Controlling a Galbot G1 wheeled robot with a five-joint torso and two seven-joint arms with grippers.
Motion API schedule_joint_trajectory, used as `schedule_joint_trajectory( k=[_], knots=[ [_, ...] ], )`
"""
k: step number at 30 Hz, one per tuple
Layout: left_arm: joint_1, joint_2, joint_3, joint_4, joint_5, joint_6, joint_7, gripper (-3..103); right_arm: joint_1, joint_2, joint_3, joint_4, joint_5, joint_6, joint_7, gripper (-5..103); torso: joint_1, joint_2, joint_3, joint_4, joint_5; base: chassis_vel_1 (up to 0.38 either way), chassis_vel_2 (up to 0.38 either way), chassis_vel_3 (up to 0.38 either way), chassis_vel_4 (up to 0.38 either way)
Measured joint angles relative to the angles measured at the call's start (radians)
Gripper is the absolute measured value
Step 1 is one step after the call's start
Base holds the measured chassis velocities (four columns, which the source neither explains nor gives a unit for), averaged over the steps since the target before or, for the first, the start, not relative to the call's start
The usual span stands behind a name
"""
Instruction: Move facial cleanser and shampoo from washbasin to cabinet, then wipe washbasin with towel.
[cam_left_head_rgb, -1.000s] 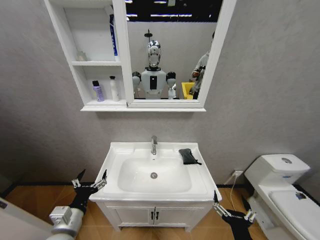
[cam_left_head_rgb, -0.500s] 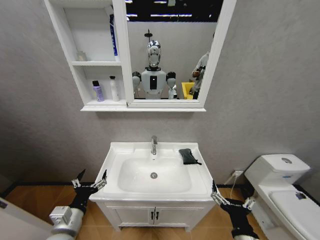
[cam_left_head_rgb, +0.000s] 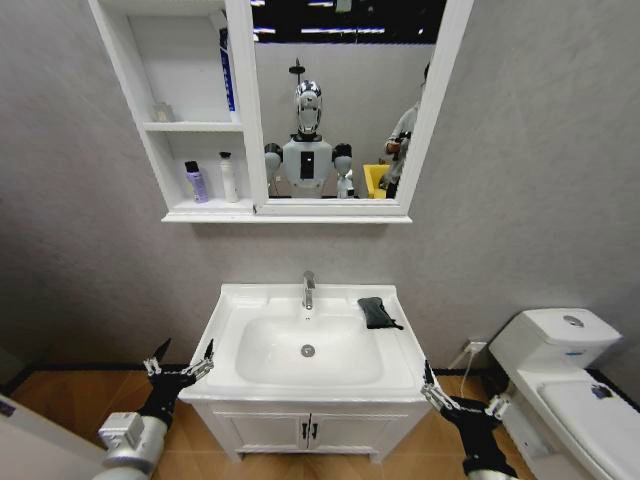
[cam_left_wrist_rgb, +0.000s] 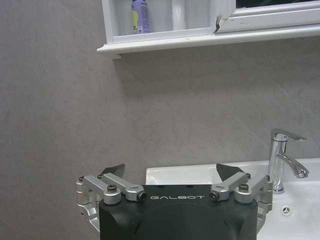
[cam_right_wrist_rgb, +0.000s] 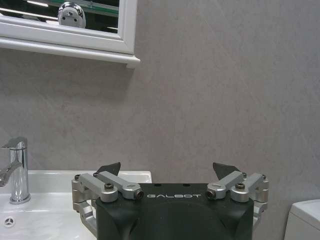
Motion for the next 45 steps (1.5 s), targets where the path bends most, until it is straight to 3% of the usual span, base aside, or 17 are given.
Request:
schedule_joint_trajectory(
  k=[14, 18, 21, 22, 25, 26, 29, 32, 33, 36, 37, 38, 43, 44, 45],
  knots=[
    [0.0, 0.0, 0.0, 0.0, 0.0, 0.0, 0.0, 100, 0.0, 0.0, 0.0, -0.002, 0.0, 0.001, 0.0, 100, 0.0, 0.0, 0.0, 0.0, 0.0008, 0.196, -0.184, -0.177, 0.185],
    [0.0, 0.0, 0.0, 0.0, 0.0, 0.0, 0.0, 100, 0.0, 0.0, 0.0, -0.002, 0.0, 0.001, 0.0, 100, 0.0, 0.0, 0.0, 0.0002, -0.0004, 0.279, -0.294, -0.281, 0.282],
    [0.0, 0.0, 0.0, 0.0, 0.0, 0.0, 0.0, 100, 0.0, 0.0, 0.0, -0.002, 0.0, 0.001, 0.0, 100, 0.0, 0.0, 0.0, 0.0001, 0.0009, 0.336, -0.313, -0.319, 0.31],
    [0.0, 0.0, 0.0, 0.0, 0.0, 0.0, 0.0, 100, 0.0, 0.0, 0.0, -0.002, 0.0, 0.001, 0.0, 100, 0.0, 0.0, 0.0, -0.0002, -0.0008, 0.323, -0.366, -0.354, 0.336],
    [0.0, 0.0, 0.0, 0.0, 0.0, 0.0, 0.0, 100, 0.0, 0.0, 0.0, -0.002, 0.0, 0.001, 0.0, 100, -0.001, 0.0, 0.0, 0.0001, -0.0005, 0.345, -0.362, -0.358, 0.367],
    [0.0, 0.0, 0.0, 0.0, 0.0, 0.0, 0.0, 100, 0.0, 0.0, 0.0, -0.002, 0.0, 0.001, 0.0, 100, 0.0, 0.0, 0.0, 0.0002, 0.0014, 0.393, -0.355, -0.362, 0.363],
    [0.0, 0.0, 0.0, 0.0, 0.0, 0.0, 0.0, 100, 0.0, 0.0, 0.0, -0.002, 0.0, 0.002, 0.0, 100, -0.001, 0.0, 0.0, -0.0002, -0.0008, 0.341, -0.379, -0.368, 0.379],
    [0.0, 0.0, 0.0, 0.0, 0.0, 0.0, 0.0, 100, 0.0, 0.0, 0.0, -0.002, 0.0, 0.002, 0.0, 100, 0.0, 0.0, 0.0, 0.0006, 0.0014, 0.369, -0.368, -0.37, 0.356],
    [0.0, 0.0, 0.0, 0.0, 0.0, 0.0, 0.0, 100, 0.0, 0.0, 0.0, -0.002, 0.0, 0.002, 0.0, 100, -0.001, 0.0, 0.0, -0.0004, 0.0, 0.368, -0.364, -0.326, 0.346],
    [0.0, 0.0, 0.0, 0.0, 0.0, 0.0, 0.0, 100, 0.0, 0.0, 0.0, -0.002, 0.0, 0.002, 0.0, 100, -0.001, 0.0, 0.0, -0.0002, -0.001, 0.367, -0.341, -0.354, 0.356],
    [0.0, 0.0, 0.0, 0.0, 0.0, 0.0, 0.0, 100, 0.0, 0.0, 0.0, -0.002, 0.0, 0.002, 0.0, 100, 0.0, 0.0, 0.0, 0.0008, 0.0017, 0.389, -0.353, -0.37, 0.327],
    [0.0, 0.0, 0.0, 0.0, 0.0, 0.0, 0.0, 100, 0.0, 0.0, 0.0, -0.002, 0.0, 0.002, 0.0, 100, 0.0, 0.0, 0.0, -0.0004, -0.0007, 0.386, -0.353, -0.331, 0.365],
    [0.0, 0.0, 0.0, 0.0, 0.0, 0.0, 0.0, 100, 0.0, 0.0, 0.0, -0.002, 0.0, 0.002, 0.0, 100, 0.0, 0.0, 0.0, 0.0005, 0.0012, 0.373, -0.343, -0.344, 0.354],
    [0.0, 0.0, 0.0, 0.0, 0.0, 0.0, 0.0, 100, 0.0, 0.0, 0.0, -0.002, 0.0, 0.002, 0.0, 100, 0.0, 0.0, 0.0, -0.0006, -0.0016, 0.31, -0.378, -0.351, 0.351],
    [0.0, 0.0, 0.0, 0.0, 0.0, 0.0, 0.0, 100, 0.0, 0.0, 0.0, -0.002, 0.0, 0.002, 0.0, 100, 0.0, 0.0, 0.0, -0.0006, -0.0016, 0.31, -0.378, -0.351, 0.351]
  ],
)
